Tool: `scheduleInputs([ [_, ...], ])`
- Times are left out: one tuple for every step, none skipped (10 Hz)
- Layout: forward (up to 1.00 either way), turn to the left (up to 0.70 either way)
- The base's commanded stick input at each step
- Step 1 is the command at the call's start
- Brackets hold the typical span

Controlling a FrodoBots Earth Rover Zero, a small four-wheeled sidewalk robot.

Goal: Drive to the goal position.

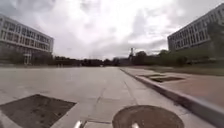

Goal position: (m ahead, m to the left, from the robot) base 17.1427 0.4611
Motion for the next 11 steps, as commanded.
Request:
scheduleInputs([
  [1.0, 0.0],
  [1.0, 0.0],
  [1.0, 0.0],
  [1.0, 0.0],
  [1.0, 0.0],
  [1.0, 0.0],
  [1.0, 0.0],
  [1.0, 0.0],
  [1.0, 0.0],
  [1.0, 0.0],
  [1.0, 0.0],
])
